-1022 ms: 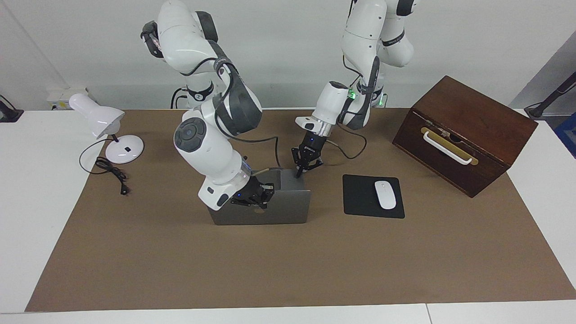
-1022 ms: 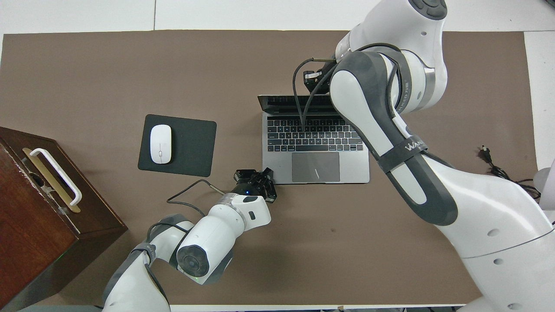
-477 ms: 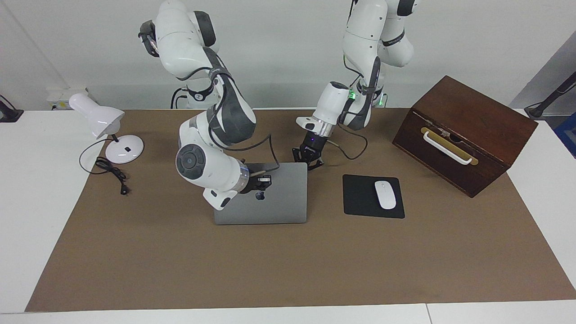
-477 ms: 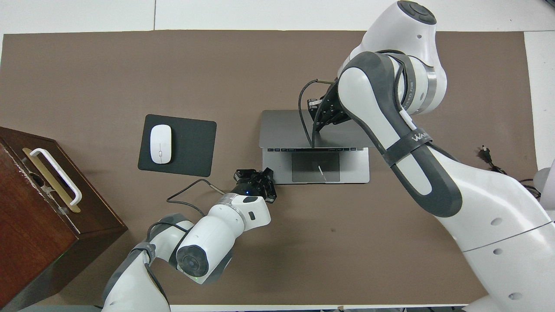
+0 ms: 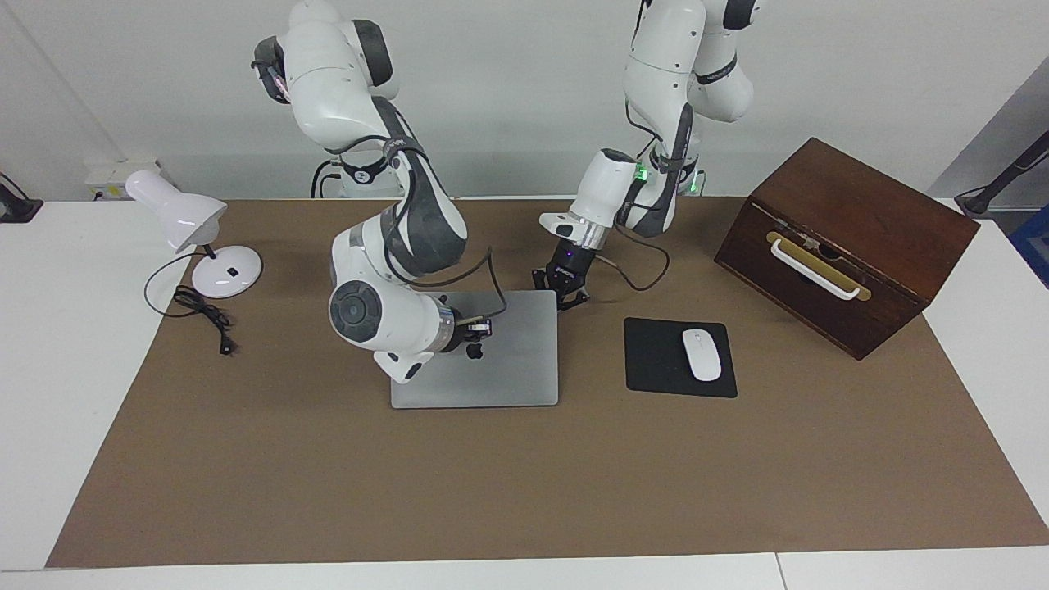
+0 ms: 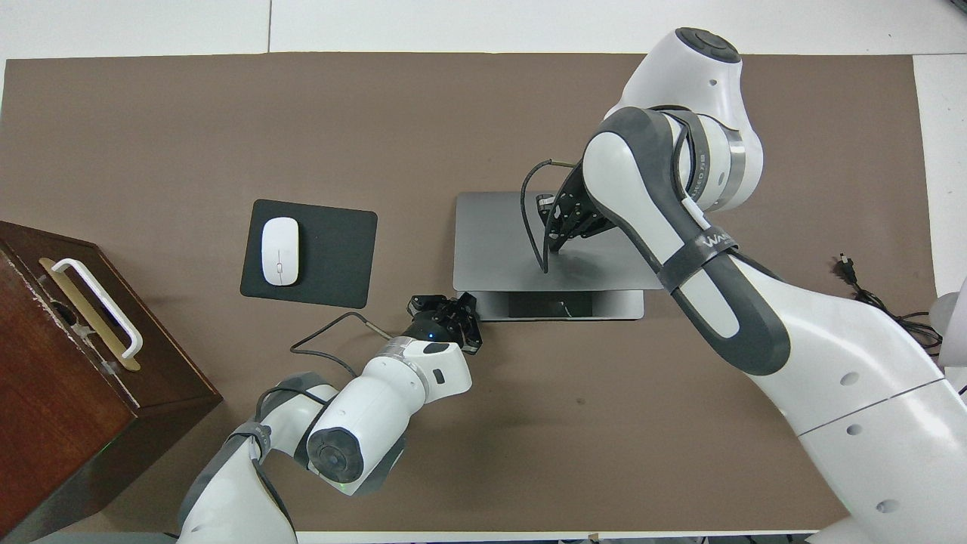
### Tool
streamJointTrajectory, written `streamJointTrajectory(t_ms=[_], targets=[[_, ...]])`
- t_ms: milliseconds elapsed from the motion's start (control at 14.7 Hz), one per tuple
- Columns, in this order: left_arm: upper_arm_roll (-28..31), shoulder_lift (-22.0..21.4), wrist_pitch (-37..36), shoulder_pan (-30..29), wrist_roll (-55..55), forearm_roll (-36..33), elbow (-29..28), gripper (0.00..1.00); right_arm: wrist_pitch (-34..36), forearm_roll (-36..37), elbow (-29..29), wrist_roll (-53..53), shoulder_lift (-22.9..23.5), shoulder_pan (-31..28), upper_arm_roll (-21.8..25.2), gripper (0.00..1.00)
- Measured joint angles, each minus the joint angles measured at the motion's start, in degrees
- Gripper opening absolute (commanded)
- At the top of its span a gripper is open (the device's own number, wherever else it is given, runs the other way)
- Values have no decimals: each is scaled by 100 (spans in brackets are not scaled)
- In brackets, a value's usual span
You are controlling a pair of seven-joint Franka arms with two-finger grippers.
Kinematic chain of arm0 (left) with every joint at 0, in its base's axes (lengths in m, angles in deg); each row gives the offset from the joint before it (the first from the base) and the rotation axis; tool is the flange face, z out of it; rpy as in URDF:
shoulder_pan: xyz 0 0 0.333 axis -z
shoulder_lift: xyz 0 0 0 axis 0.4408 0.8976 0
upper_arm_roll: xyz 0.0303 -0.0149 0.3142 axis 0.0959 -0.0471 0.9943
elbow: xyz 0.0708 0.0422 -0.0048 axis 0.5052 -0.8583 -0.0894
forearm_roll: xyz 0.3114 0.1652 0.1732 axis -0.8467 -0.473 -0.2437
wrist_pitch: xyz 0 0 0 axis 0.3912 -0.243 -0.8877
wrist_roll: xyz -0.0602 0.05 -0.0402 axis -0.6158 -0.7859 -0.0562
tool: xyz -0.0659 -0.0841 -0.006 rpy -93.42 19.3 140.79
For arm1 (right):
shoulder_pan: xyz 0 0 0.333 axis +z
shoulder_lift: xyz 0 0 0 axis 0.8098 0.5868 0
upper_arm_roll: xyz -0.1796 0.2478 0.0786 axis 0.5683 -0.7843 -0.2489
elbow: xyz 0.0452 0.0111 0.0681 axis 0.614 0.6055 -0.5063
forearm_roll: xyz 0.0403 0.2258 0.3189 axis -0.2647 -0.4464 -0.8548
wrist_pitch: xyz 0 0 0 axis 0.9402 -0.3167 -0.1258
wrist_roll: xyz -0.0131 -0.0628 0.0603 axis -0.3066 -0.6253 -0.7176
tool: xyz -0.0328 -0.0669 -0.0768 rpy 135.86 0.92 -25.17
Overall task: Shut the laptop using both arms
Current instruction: 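Push the laptop lid down toward the keyboard with the right gripper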
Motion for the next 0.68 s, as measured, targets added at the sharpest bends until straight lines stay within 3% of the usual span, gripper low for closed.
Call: streamJointTrajectory(t_ms=[681], targets=[[0,2,4,-15,25,-55,0,0,-10,0,411,0,-147,61,-3,0]])
